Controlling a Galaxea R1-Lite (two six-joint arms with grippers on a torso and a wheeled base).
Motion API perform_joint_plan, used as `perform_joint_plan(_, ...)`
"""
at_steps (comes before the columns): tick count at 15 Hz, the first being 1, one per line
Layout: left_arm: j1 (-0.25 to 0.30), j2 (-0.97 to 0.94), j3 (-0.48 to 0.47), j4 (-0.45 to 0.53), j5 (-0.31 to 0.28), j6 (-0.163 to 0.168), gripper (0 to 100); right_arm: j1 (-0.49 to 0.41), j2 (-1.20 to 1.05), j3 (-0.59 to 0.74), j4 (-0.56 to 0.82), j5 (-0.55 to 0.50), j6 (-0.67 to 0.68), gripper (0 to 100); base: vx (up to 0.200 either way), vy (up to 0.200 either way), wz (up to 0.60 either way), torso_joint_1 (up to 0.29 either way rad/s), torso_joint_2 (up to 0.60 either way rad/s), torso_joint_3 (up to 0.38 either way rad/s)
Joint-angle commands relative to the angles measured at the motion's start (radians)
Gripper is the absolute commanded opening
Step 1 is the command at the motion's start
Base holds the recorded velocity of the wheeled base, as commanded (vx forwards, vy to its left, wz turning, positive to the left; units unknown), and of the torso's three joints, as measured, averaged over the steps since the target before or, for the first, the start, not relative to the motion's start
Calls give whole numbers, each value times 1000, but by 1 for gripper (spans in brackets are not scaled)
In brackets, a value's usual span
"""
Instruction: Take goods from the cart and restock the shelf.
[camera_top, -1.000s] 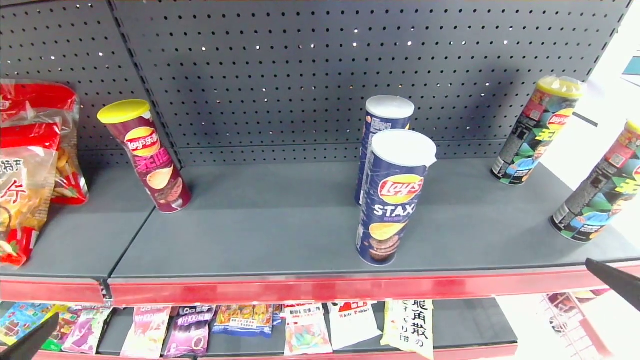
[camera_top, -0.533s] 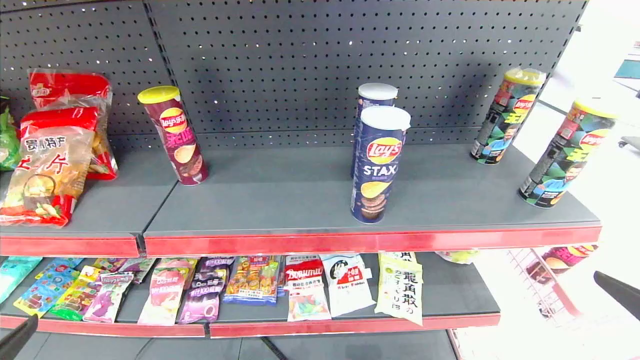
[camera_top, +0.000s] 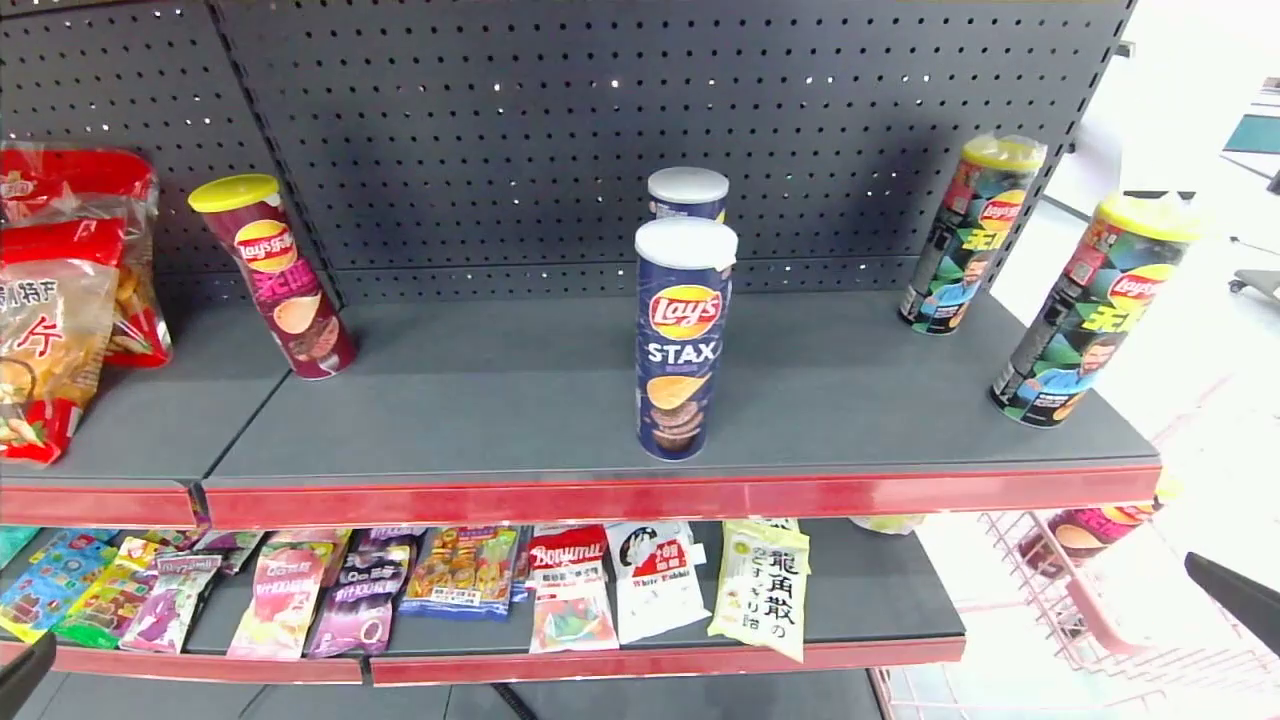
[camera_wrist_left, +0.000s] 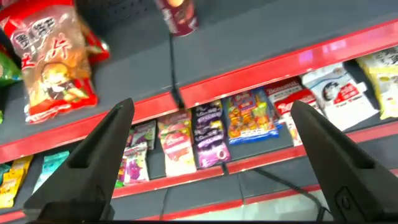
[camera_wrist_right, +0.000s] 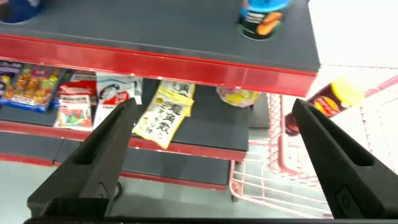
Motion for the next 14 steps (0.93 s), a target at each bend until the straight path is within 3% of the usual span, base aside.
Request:
perform_joint_plan(1,1,-19,6,1,5,3,100,0,-5,2,0,0,0,100,0,-200,0,7,2,2)
perform_joint_plan(5,1,-42,18,1,14,37,100,-1,4,1,-1,0,0,100,0,-200,0,2,1,0)
perform_joint_plan(14,1,-47,27,1,16,37,100,0,38,-1,-8,3,-4,100,0,-200,0,3,3,1)
